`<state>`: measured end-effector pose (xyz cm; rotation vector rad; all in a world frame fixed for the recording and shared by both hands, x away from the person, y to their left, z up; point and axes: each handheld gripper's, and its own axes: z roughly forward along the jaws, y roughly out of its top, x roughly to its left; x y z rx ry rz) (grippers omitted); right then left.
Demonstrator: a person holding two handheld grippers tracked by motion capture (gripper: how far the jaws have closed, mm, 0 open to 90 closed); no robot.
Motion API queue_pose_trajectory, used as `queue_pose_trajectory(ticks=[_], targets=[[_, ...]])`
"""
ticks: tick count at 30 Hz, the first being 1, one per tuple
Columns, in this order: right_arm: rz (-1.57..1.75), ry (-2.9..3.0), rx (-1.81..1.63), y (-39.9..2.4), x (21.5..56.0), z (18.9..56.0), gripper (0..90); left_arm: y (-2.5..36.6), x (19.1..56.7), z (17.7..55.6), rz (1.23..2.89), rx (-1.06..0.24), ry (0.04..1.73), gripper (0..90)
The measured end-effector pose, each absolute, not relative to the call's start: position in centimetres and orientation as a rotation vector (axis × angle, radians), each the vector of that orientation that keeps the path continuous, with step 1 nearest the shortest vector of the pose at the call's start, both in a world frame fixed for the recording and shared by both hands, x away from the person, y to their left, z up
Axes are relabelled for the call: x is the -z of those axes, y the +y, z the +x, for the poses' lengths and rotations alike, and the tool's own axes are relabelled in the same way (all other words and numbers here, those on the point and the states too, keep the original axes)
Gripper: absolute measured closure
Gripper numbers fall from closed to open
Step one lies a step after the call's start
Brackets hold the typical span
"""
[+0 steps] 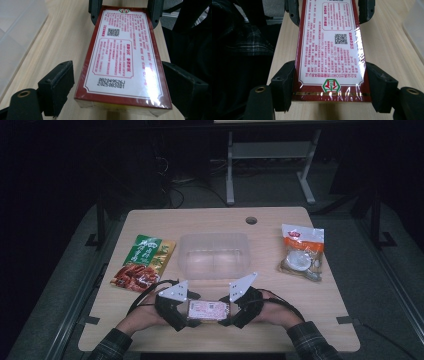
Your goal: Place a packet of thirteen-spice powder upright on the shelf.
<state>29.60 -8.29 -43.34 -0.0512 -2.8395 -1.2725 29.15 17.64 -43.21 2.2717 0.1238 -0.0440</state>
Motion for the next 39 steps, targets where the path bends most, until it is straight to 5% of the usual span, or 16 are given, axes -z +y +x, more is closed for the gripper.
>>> queue_pose_trajectory(ticks=[12, 24, 39], targets=[[-0.044, -2.84, 1.28, -8.3, 43.4, 29.5, 31.7, 17.7, 43.5, 29.1, 2.29, 0.08, 0.108, 29.0], [-0.047, -2.814, 1.272, -8.3, 43.5, 29.6, 31.2, 17.9, 43.4, 29.2, 2.281, 0.112, 0.095, 31.0], [-0.262, -2.821, 1.352, -10.2, 42.8, 29.8, 19.1, 19.2, 43.0, 29.5, 2.287, 0.061, 0.168, 31.6]])
